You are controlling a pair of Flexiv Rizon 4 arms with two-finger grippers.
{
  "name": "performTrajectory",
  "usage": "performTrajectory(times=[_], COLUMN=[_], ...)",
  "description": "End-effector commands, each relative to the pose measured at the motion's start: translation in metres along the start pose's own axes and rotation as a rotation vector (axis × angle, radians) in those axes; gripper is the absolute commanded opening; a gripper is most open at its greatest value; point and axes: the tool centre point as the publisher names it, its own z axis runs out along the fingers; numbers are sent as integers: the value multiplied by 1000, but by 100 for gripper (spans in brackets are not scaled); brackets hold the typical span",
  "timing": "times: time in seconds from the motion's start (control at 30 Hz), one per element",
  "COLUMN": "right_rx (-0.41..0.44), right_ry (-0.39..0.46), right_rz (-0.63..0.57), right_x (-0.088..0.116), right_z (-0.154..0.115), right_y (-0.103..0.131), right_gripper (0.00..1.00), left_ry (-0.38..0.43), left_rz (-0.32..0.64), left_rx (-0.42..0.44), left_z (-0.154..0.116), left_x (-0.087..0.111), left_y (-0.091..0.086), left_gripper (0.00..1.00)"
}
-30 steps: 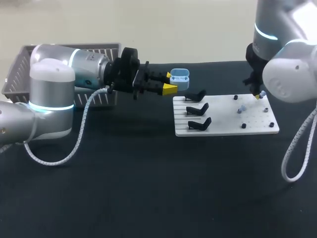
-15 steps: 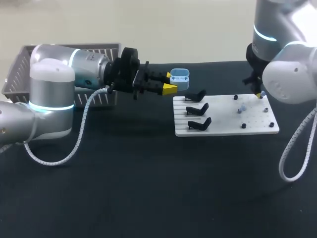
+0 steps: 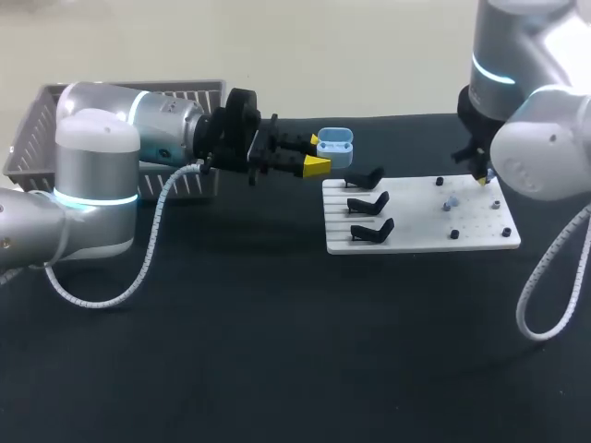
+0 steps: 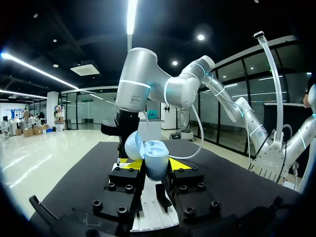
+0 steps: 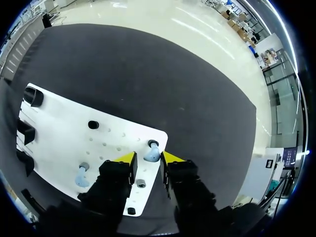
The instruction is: Pick up each earbud case from the left stands, insert the matching earbuds, close the lid, and place the case in the box.
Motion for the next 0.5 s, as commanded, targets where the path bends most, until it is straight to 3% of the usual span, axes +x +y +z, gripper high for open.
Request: performTrajectory(times=[0.03, 0.5], right_rx=[3, 19], right_ry=[-1, -2], right_rz=[1, 4], right_x=[0, -1], right_z=[2, 5], right_y=[1, 0], right_gripper=[30, 24], left_ry=[0, 0], left_rz=[1, 1], left_rx=[0, 0], left_z=[0, 0], left_x=[0, 0], left_y=[0, 0], left_gripper=[0, 0])
